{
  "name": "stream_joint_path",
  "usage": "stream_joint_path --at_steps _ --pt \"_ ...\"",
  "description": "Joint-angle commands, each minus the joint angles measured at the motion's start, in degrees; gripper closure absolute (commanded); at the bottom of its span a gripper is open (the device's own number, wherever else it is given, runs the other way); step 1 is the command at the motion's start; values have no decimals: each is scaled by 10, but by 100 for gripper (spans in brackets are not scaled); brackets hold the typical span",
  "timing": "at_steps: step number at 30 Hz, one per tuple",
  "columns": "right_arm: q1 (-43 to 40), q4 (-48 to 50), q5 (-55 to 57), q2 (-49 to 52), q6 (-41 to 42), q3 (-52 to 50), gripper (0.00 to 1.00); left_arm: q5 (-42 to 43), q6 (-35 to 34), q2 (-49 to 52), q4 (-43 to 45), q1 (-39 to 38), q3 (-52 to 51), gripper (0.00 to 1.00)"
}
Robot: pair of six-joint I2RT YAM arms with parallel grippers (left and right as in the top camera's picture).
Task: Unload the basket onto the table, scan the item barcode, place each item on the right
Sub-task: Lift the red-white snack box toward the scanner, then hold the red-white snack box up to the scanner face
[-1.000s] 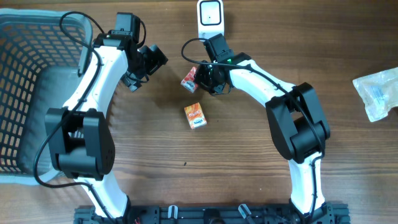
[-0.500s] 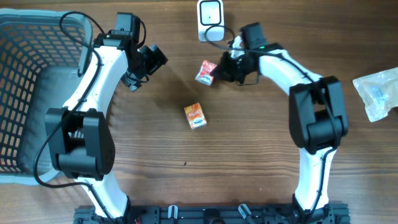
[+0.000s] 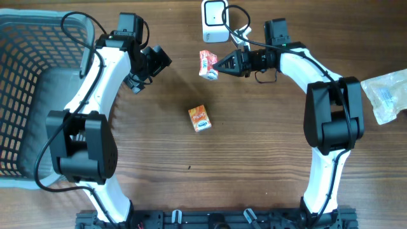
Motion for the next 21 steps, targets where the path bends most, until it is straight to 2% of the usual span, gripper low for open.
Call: stream_joint_path --at_steps 1,5,9,14,18,20,21 --pt "0 5 11 10 43 -7 95 -3 -12 0 0 2 0 0" --pt "2 4 209 2 139 -7 95 -3 -12 0 0 2 0 0" --pt "9 -1 406 -56 150 10 95 -3 -12 0 -1 2 0 0" --pt "45 32 845 -120 147 58 95 -3 -12 0 0 2 0 0" --pt "110 162 1059 -108 -61 58 95 -3 -12 0 0 2 0 0" --pt "127 211 1097 -101 -136 58 95 -3 -12 0 -1 2 0 0" --pt "139 254 1110 -92 -205 58 95 -3 -12 0 0 2 0 0"
